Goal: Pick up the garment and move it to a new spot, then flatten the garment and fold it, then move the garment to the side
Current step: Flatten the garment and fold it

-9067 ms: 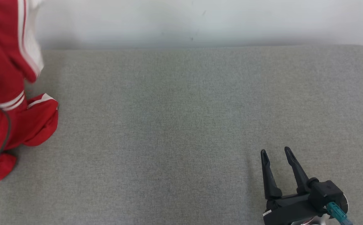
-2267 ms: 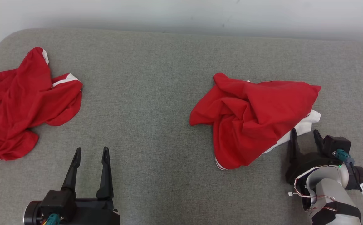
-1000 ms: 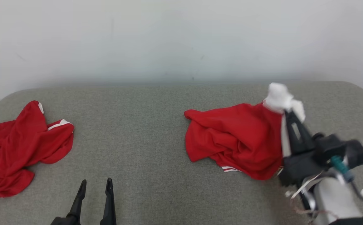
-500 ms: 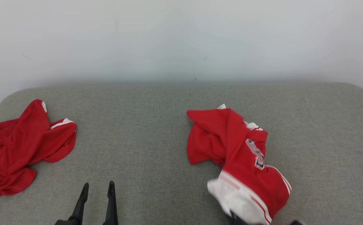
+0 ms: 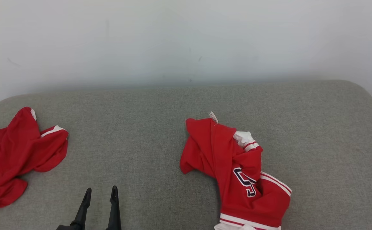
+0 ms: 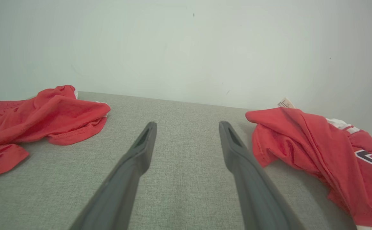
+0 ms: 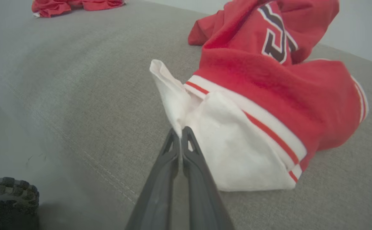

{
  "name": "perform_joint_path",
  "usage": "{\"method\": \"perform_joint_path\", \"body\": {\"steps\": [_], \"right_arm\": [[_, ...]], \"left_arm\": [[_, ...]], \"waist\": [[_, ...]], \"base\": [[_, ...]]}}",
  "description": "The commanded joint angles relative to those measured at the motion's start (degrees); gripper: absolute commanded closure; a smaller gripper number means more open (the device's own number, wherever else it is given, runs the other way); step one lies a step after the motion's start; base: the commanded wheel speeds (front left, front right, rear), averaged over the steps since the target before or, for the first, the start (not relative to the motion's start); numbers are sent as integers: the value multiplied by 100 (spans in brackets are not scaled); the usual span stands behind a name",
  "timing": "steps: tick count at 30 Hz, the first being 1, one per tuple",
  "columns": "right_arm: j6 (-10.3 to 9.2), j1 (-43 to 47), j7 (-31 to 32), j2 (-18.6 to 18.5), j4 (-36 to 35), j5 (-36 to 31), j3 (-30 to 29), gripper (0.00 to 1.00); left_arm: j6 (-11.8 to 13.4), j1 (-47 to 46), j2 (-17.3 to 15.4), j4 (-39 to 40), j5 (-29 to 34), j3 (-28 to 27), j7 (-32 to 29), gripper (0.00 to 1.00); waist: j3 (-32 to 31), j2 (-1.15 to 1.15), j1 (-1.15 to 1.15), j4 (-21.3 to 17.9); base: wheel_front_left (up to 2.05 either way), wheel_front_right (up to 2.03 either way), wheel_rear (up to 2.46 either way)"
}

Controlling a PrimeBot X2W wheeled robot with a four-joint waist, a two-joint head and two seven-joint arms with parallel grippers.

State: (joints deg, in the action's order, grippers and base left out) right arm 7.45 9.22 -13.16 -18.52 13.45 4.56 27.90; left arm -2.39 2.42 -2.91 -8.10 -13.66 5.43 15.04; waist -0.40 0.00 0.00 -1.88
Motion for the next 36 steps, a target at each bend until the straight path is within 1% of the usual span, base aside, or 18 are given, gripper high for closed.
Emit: {"method": "perform_joint_path", "body": {"steps": [1, 6, 9, 13, 15, 16, 19, 23, 26, 30, 36], "right_arm": [[8, -84, -75, 64, -140, 126, -27, 0], [8, -192, -177, 63, -602, 295, -82, 0], [8, -218, -202, 144, -873, 377, -225, 0], [8, -230, -209, 333, -1072, 442, -637, 0], [8, -188, -210, 478, -1088, 451, -942, 0], [8, -188, -210, 478, -1088, 451, -942, 0], [8, -135, -202, 645, -1020, 359, -1380, 0], [8, -206, -202, 670, -764, 349, -1778, 0], [7, -421, -202, 514, -468, 290, -1893, 0], [7, -770, -154, 327, 157, 333, -1988, 0], [7, -1282, -71, 223, 1122, 626, -2020, 0]], "left_arm": [[15, 36, 4, -13, -30, 14, 18, 0], [20, 16, 3, -29, -39, 49, 18, 0], [7, -1, 4, -26, -19, 30, 18, 0], [-5, 24, 4, -14, 2, 9, 18, 0], [-4, 41, 4, -12, 9, 9, 18, 0], [-4, 41, 4, -12, 9, 9, 18, 0], [6, 63, 4, -12, 12, -3, 17, 0], [16, 81, 4, -12, 24, -18, 18, 0], [3, 67, 4, -24, 44, -36, 18, 0], [-27, 5, 4, -45, 61, -22, 18, 0], [-42, -61, 4, -64, 77, 62, 18, 0]], "waist": [[-11, 0, 0, -27], [-36, 0, 0, -13], [-37, 0, 0, 13], [-27, 0, 0, 45], [-18, 0, 0, 60], [-18, 0, 0, 60], [-9, 0, 0, 69], [0, 0, 0, 55], [11, 0, 0, 37], [28, 0, 0, 50], [75, 0, 0, 178]], "base": [[0, 0, 0], [0, 0, 0], [0, 0, 0], [0, 0, 0], [0, 0, 0], [0, 0, 0], [0, 0, 0], [0, 0, 0], [0, 0, 0], [0, 0, 0], [0, 0, 0]]}}
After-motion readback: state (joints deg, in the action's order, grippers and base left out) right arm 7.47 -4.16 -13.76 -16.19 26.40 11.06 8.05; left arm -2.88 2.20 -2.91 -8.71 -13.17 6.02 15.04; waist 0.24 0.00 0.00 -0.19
